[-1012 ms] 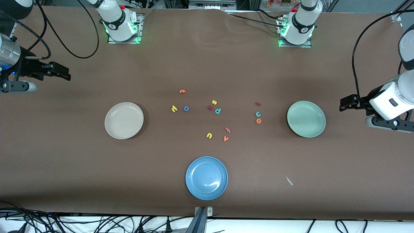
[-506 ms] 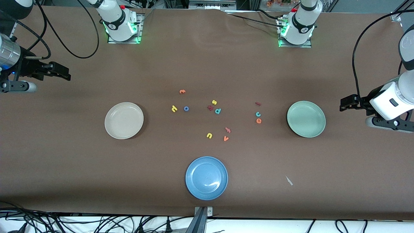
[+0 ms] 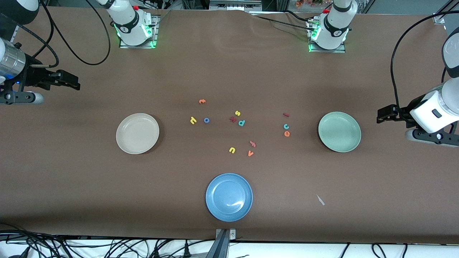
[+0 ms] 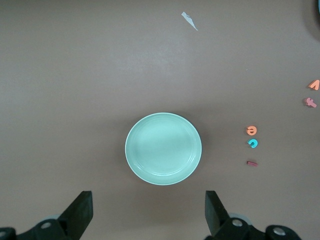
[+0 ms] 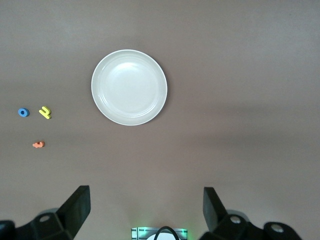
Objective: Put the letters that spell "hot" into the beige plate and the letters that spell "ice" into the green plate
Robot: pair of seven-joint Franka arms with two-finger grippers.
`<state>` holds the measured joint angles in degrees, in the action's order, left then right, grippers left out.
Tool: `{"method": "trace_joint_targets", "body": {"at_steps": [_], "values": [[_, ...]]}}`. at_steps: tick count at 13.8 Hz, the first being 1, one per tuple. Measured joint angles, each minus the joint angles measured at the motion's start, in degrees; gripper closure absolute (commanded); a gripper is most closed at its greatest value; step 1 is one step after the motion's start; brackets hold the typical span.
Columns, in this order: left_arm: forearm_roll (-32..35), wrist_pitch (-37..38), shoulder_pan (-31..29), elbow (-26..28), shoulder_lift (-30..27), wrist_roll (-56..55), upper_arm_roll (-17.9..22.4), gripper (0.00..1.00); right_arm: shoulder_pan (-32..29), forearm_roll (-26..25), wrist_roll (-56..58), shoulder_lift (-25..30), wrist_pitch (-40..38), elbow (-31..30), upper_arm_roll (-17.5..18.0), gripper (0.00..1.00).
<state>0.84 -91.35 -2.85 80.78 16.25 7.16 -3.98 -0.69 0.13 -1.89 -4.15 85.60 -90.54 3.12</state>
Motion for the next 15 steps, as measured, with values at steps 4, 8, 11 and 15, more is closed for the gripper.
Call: {"method": "trace_joint_targets", "body": {"at_steps": [4, 8, 11, 15], "values": [[0.0, 0.0, 0.0, 0.0, 0.0, 0.0, 0.0, 0.01, 0.12, 0.0, 0.0, -0.01, 0.0, 0.0, 0.03, 0.0], [0.0, 0.0, 0.0, 0.0, 0.0, 0.0, 0.0, 0.01, 1.03, 0.0, -0.03, -0.02, 0.0, 0.0, 0.17, 0.0], [0.0, 0.0, 0.0, 0.0, 0.0, 0.0, 0.0, 0.01, 1.04, 0.0, -0.03, -0.04, 0.0, 0.0, 0.17, 0.0], [0.0, 0.0, 0.0, 0.0, 0.0, 0.0, 0.0, 0.01, 1.04, 0.0, -0.03, -0.22, 0.0, 0.0, 0.17, 0.0]]}}
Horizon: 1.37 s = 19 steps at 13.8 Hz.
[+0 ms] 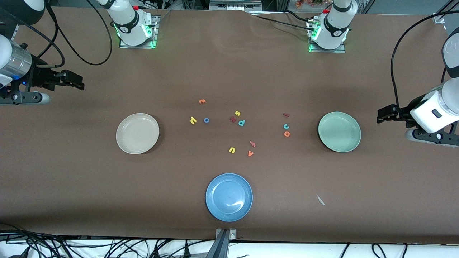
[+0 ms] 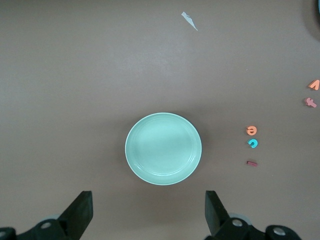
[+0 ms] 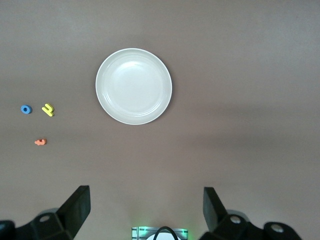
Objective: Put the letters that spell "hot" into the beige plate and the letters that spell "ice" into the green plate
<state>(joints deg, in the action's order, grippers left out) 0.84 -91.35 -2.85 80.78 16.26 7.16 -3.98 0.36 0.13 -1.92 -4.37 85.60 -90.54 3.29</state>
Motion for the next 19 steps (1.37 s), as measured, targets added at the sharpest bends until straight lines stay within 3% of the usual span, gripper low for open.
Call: {"method": "trace_joint_targets", "body": {"at_steps": [19], "values": [[0.0, 0.0, -0.01, 0.0, 0.04, 0.0, 0.0, 0.01, -0.02, -0.18, 0.01, -0.84, -0.32, -0.05, -0.11, 0.0]]}}
